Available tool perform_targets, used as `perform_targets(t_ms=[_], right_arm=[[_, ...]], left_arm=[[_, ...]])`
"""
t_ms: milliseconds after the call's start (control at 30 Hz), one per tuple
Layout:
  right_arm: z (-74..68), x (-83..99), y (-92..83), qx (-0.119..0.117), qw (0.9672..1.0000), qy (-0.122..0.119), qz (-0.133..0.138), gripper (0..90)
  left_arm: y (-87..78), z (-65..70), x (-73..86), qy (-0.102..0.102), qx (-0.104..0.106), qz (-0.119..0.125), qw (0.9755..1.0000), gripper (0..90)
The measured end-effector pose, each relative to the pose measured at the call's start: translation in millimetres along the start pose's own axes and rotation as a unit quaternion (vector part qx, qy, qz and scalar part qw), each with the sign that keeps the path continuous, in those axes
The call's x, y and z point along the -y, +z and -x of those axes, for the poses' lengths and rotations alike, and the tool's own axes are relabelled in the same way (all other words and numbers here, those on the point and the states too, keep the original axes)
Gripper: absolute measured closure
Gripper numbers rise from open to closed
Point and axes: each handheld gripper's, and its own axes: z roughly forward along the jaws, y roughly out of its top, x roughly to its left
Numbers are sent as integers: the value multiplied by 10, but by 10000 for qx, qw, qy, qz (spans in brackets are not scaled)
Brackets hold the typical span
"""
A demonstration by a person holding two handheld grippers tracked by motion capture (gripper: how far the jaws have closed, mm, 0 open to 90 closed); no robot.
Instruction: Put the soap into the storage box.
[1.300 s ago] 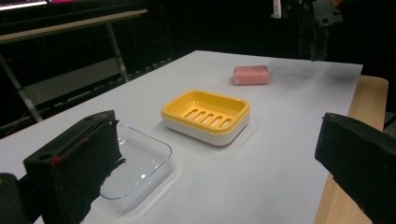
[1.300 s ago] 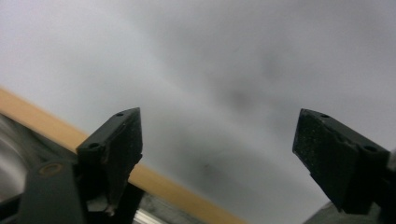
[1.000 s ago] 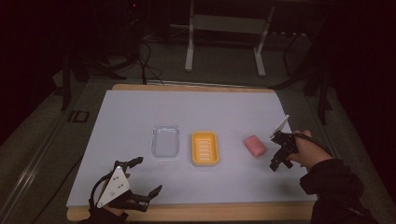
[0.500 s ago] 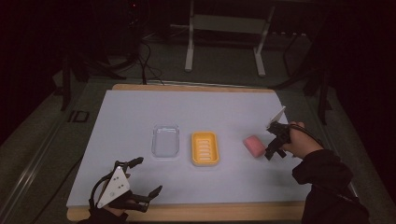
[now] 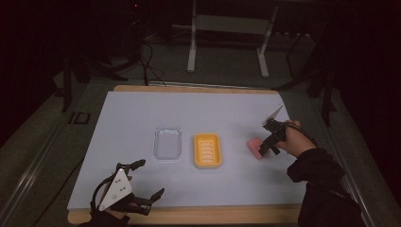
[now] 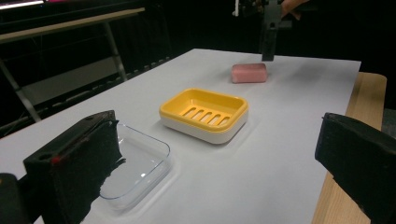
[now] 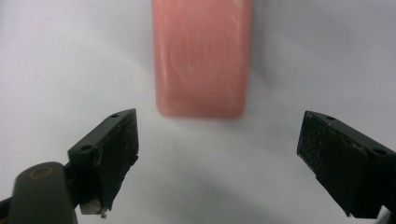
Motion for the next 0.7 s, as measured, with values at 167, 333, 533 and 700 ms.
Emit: perform_targets(t_ms=[167,333,533,700], right_arm=[[-41,-65,46,144,9992,-263,275,128],[-52,-160,131,257,9980,-367,452,139],[-36,-201,278,-54,9987,-350,355,147],[-42,-232,373,-105,9991,-244,327,170]], left_arm=[[-3,1,0,5,-2,2,10000,6],[-2,2,0,12,2,0,10000,6],[4,11,2,55,13,-50,10000,6],[7,16,1,75,24,-57,10000,6]])
